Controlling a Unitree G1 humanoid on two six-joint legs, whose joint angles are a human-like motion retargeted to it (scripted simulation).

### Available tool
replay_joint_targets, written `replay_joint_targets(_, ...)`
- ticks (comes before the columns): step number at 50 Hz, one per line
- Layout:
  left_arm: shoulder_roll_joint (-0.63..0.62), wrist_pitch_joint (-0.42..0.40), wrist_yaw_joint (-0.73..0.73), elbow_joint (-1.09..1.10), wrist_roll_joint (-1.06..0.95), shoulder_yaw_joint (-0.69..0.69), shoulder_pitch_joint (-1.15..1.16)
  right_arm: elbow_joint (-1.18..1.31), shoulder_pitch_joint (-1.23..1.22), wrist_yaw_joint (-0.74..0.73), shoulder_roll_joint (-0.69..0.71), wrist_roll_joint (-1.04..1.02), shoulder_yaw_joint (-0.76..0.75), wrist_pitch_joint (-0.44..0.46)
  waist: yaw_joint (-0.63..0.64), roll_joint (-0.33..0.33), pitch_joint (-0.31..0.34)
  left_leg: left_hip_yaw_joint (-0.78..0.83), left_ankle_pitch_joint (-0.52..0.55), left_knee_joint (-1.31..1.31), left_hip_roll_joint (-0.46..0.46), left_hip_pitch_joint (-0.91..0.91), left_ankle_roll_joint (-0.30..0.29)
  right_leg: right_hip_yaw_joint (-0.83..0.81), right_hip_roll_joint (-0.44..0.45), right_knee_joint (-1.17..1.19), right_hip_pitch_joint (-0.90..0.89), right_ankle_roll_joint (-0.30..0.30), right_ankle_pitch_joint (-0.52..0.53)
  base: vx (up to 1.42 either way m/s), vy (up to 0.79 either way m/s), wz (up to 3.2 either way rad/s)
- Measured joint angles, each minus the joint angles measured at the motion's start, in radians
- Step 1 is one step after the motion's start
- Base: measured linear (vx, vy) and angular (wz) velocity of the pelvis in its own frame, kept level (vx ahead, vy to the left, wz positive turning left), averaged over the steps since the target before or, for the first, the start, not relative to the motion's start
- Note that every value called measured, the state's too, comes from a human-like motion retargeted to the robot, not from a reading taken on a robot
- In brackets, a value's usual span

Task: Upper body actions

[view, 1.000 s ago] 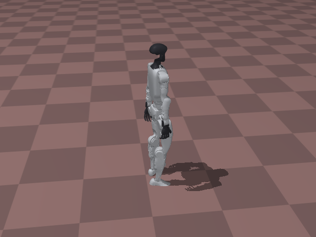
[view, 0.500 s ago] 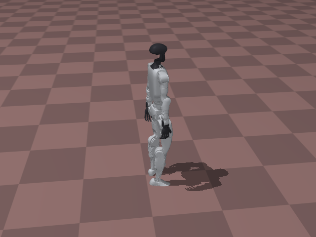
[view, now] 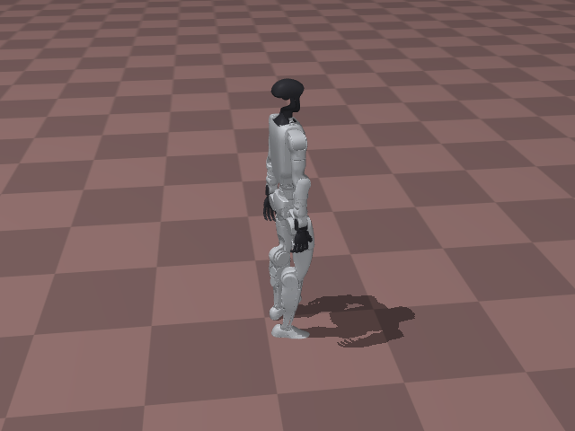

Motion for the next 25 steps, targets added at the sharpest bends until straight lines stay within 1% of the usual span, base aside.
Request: replay_joint_targets(25, -0.001, 0.0, 0.005, 0.001, -0.001, -0.003, 0.002, 0.003, 0.002, -0.007, -0.002, -0.005, 0.003, -0.001, -0.001, 0.001, 0.0, -0.001, 0.0, 0.002, 0.0, -0.003, 0.0, 0.0, -0.002, 0.0, 0.0, 0.0, 0.0, 0.0, 0.0, 0.0)
